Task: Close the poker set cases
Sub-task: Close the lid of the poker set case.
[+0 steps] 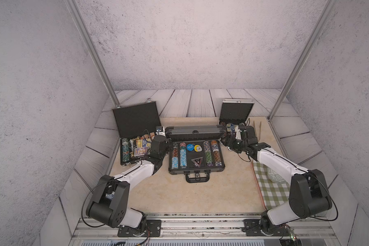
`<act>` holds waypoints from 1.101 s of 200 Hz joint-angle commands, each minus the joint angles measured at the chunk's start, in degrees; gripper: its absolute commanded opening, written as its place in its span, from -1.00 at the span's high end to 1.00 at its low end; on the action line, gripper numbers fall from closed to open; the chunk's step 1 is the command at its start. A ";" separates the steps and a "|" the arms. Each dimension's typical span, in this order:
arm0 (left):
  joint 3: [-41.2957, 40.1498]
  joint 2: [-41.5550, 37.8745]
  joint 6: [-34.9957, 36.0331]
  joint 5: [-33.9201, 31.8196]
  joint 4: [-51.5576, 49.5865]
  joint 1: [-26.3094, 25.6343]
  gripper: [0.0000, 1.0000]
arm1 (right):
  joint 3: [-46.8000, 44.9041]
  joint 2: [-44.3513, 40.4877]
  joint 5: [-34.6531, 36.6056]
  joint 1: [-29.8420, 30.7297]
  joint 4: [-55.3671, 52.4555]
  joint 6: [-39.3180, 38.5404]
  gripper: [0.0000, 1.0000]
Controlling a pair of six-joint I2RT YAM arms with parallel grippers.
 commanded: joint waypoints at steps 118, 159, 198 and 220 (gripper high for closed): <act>-4.78 -4.74 -24.09 -8.33 -29.49 2.86 1.00 | -2.84 -0.55 -3.91 -1.04 1.39 0.20 -0.36; 1.05 -4.87 -24.61 -7.95 -37.50 7.24 1.00 | -6.84 -1.61 -4.79 -1.09 2.24 -0.24 -0.36; 6.49 -5.97 -20.32 -7.11 -40.67 10.29 1.00 | -9.36 -1.75 -5.56 -1.10 2.91 -0.93 -0.36; 10.44 -5.80 -16.48 -4.74 -41.45 10.29 1.00 | -10.81 -1.67 -5.76 -1.03 3.02 -1.33 -0.36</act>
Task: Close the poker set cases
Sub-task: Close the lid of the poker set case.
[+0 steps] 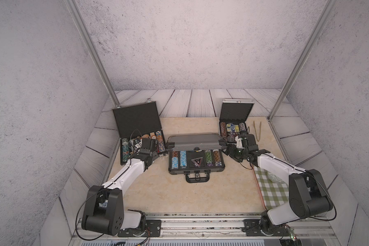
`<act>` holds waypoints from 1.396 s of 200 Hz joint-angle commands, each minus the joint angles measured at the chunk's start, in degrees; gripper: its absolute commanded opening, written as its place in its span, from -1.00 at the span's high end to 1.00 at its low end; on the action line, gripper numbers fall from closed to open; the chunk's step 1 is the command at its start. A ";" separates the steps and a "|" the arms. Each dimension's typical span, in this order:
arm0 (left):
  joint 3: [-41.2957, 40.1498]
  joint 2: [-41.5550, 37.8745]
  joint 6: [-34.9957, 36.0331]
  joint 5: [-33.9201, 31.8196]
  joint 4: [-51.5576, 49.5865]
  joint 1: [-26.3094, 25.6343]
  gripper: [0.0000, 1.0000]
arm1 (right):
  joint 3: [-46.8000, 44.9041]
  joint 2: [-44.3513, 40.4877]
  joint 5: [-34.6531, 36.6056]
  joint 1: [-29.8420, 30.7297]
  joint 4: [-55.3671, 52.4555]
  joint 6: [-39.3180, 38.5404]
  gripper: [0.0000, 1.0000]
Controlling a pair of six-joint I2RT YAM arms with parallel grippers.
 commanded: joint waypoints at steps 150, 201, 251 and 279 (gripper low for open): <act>23.36 8.39 17.27 20.69 -8.65 -14.31 0.98 | -8.42 -5.79 4.73 0.14 -5.33 -7.60 -0.36; 23.55 12.88 18.64 22.21 -9.45 -19.09 0.98 | -8.30 -7.46 6.73 0.08 -8.51 -8.48 -0.36; 20.46 16.83 18.66 23.20 -9.21 -20.22 0.99 | -6.31 -10.69 8.48 0.13 -12.33 -9.80 -0.36; 17.66 17.60 18.62 22.30 -9.89 -20.22 0.99 | -4.55 -13.69 9.29 0.13 -15.03 -11.40 -0.36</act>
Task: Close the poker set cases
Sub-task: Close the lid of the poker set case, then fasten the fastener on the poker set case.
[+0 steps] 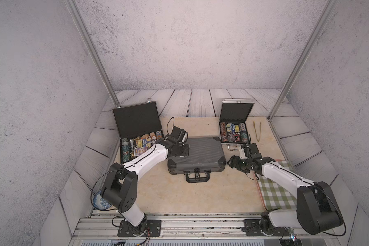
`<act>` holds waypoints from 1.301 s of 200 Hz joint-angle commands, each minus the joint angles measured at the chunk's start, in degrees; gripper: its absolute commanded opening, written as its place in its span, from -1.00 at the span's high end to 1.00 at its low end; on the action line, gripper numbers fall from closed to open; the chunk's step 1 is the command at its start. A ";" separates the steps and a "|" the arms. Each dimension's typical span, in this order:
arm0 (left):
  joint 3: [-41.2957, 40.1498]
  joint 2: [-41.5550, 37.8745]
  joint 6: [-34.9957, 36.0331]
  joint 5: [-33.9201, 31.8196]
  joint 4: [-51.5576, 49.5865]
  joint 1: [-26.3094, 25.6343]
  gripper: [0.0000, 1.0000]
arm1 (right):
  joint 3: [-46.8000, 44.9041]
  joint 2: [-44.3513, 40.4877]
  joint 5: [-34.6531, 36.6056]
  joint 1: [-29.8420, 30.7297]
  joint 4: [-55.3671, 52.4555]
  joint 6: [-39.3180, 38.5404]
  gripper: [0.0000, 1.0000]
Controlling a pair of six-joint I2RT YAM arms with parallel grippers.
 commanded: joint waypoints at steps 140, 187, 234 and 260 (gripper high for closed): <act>-8.70 1.66 -4.53 -0.42 -2.99 0.43 1.00 | 4.53 3.59 -2.12 24.93 6.77 3.15 -0.38; -9.57 1.08 -5.69 0.97 -2.33 1.11 1.00 | 4.45 10.97 -0.66 29.32 13.64 6.76 -0.38; -9.81 0.77 -5.90 1.28 -2.29 1.76 1.00 | 3.41 15.88 2.20 32.04 18.50 10.98 -0.39; -9.82 0.53 -6.03 1.28 -2.26 1.84 1.00 | 2.55 17.64 2.82 32.68 21.34 13.62 -0.39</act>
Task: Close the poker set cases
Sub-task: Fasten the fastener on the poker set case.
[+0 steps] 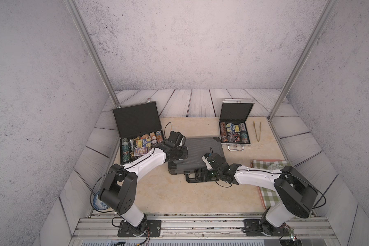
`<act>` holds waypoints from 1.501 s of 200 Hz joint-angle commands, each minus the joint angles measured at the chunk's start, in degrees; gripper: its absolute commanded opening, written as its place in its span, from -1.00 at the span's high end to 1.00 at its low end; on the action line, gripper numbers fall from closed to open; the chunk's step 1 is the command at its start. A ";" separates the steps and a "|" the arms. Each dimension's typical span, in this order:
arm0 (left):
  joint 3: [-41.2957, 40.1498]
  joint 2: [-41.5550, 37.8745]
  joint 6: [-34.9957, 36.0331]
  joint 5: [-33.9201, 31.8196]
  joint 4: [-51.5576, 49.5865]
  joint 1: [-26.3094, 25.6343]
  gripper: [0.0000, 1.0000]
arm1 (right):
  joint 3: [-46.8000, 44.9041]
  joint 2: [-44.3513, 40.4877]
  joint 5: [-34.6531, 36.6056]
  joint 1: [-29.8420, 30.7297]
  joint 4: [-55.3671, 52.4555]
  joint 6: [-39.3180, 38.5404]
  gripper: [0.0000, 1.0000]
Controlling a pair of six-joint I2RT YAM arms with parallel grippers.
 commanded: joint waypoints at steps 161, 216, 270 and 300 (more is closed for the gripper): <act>-3.89 -0.88 -2.76 -1.24 -8.43 1.66 1.00 | -1.95 -3.95 10.75 6.18 -1.94 24.88 -0.42; -3.65 -1.00 -2.74 -0.69 -8.41 2.20 1.00 | -2.19 -5.92 12.18 7.08 -3.97 27.17 -0.44; -4.17 -1.13 -2.91 -0.69 -8.36 2.20 1.00 | -2.47 -3.01 10.93 7.25 1.04 27.78 -0.44; -4.23 -1.44 -2.94 -0.69 -8.54 2.20 1.00 | -2.14 -1.90 11.17 7.26 1.91 27.62 -0.45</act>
